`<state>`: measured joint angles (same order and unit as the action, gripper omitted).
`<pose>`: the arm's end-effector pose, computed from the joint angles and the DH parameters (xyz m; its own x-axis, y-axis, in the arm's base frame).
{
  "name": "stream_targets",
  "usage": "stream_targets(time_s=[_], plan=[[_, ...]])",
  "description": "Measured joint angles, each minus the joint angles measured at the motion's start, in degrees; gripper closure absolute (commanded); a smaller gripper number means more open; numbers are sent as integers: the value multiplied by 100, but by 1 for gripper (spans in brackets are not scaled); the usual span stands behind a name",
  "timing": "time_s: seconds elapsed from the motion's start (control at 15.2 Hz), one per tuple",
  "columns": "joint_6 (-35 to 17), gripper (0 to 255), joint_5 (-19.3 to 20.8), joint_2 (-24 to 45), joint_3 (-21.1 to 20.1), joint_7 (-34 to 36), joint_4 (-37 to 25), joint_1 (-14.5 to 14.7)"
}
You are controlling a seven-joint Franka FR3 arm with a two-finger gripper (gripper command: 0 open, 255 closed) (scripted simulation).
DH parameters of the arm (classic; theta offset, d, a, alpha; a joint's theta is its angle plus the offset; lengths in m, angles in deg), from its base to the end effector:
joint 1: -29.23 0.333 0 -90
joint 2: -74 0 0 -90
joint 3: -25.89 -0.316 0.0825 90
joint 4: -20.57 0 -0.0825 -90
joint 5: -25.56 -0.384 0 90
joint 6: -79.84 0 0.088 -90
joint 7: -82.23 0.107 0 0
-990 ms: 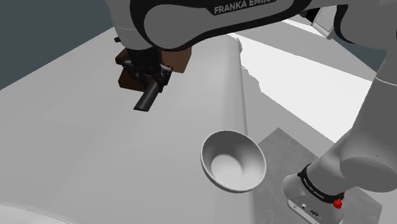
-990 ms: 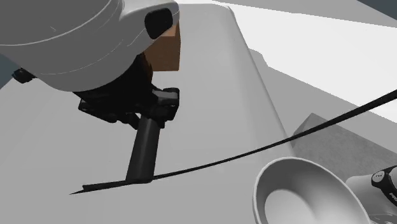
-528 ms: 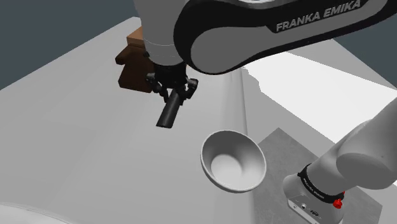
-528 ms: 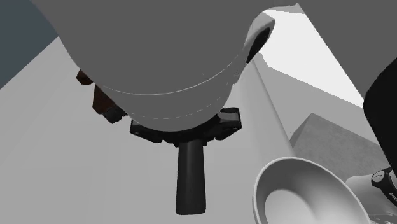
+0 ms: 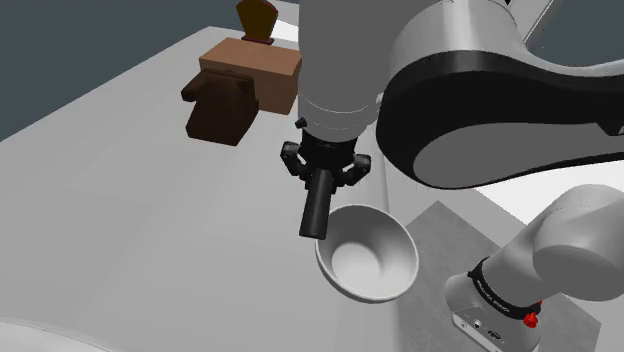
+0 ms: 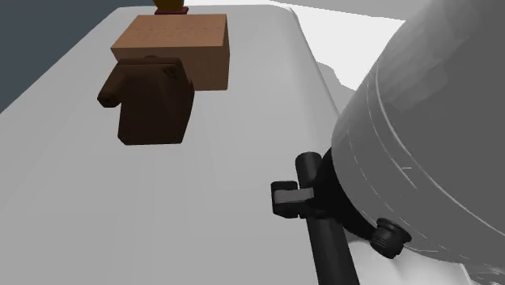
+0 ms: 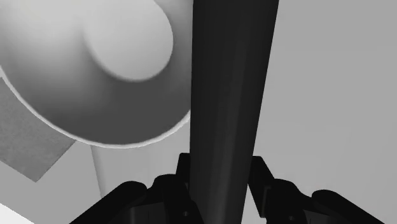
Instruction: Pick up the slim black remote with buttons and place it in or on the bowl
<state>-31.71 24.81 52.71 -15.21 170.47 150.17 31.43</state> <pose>0.3230 0.3298 0.4699 0.6619 -0.7147 0.2260 -0.7386 -0.6733 0.0344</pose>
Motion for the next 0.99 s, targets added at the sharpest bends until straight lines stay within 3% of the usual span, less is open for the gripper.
stream_targets(time_s=[0.53,0.99], plan=[[387,255,-922,-1865,437,-227,1401,1007],[2,255,-1096,-1978,319,-158,1919,1158]])
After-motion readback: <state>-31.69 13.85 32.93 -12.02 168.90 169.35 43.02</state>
